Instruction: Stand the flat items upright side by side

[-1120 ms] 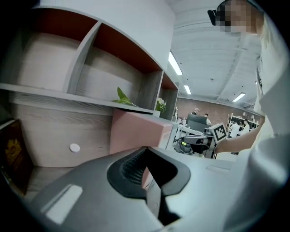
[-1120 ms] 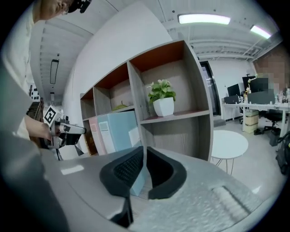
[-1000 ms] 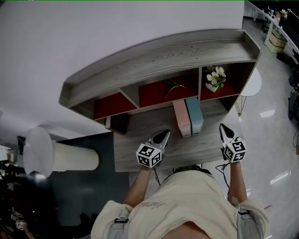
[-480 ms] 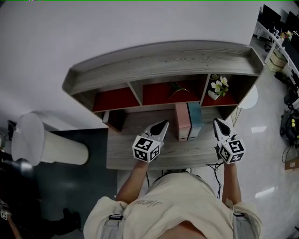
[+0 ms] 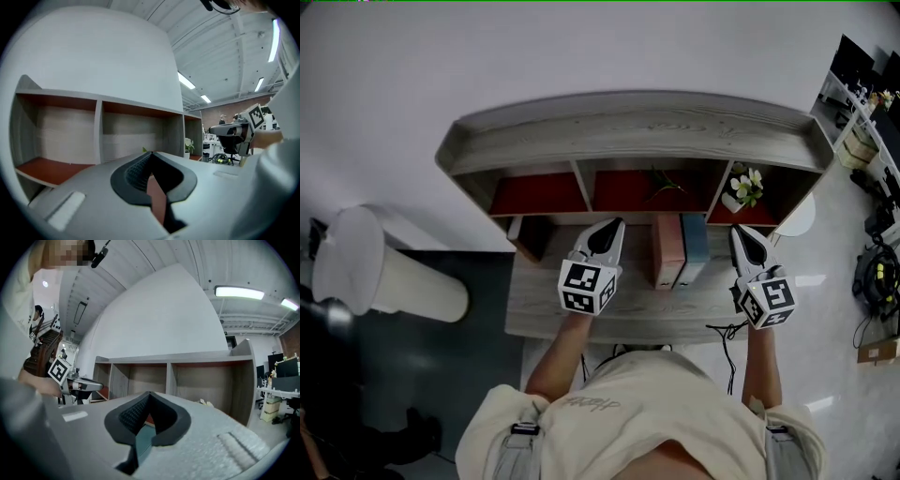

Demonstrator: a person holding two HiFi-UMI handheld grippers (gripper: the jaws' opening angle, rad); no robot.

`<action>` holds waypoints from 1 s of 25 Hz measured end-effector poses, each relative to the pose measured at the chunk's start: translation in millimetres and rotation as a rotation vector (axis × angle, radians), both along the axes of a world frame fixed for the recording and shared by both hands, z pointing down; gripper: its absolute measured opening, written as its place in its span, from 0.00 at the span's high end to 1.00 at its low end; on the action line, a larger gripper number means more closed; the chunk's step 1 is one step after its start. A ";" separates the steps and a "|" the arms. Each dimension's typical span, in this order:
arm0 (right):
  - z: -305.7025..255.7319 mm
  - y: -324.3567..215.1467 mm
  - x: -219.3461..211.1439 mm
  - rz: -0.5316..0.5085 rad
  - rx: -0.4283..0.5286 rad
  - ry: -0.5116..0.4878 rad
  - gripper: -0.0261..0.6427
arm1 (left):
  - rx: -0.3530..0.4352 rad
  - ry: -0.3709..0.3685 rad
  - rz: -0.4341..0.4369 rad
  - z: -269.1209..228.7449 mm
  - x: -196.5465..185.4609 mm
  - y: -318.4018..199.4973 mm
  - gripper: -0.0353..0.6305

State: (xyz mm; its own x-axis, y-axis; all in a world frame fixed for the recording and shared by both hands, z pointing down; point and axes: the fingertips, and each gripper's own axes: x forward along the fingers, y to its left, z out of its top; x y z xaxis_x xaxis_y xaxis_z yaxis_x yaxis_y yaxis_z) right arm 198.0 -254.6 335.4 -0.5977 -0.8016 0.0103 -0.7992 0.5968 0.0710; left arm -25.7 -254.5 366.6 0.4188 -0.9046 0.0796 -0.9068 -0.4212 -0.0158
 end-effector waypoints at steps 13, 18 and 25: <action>-12.3 0.4 -9.6 0.013 0.022 -0.042 0.96 | 0.040 0.065 -0.035 -16.8 -10.9 3.5 0.93; -3.7 5.2 -10.9 0.018 0.021 -0.053 0.96 | 0.015 0.092 -0.039 -8.0 -14.5 2.4 0.93; 10.9 3.9 -7.8 0.013 -0.024 -0.070 0.96 | 0.001 0.097 -0.034 -5.9 -14.4 -1.4 0.93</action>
State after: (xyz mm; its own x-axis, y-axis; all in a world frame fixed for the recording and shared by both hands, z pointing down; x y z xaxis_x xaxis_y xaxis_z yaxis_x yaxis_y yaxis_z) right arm 190.3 -250.8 346.4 -0.5870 -0.8095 -0.0115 -0.8096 0.5870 0.0008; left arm -40.0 -255.9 360.7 0.3940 -0.9183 0.0394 -0.9177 -0.3906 0.0728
